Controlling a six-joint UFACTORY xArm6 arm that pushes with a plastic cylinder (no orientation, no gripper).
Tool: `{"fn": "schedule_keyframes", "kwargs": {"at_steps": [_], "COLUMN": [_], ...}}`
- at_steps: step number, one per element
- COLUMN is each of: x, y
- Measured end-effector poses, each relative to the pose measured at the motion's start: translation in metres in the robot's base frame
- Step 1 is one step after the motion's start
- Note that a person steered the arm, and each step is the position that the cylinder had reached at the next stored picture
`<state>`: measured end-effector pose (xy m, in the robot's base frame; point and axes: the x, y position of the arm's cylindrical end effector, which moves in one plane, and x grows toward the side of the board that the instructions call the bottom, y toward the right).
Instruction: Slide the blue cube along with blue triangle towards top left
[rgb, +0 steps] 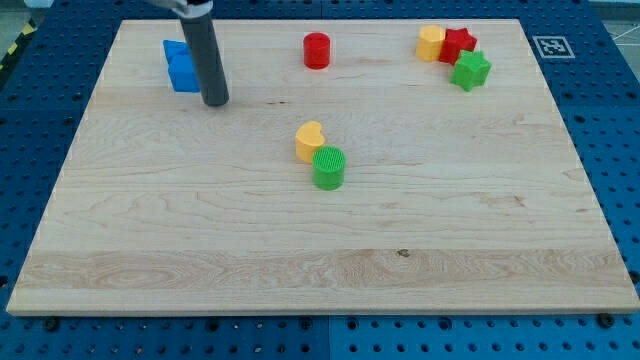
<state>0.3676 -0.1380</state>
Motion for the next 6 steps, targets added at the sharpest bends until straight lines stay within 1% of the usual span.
{"fn": "schedule_keyframes", "kwargs": {"at_steps": [2,5,6], "x": [-0.002,-0.064,-0.078], "y": [-0.022,-0.065,-0.08]}}
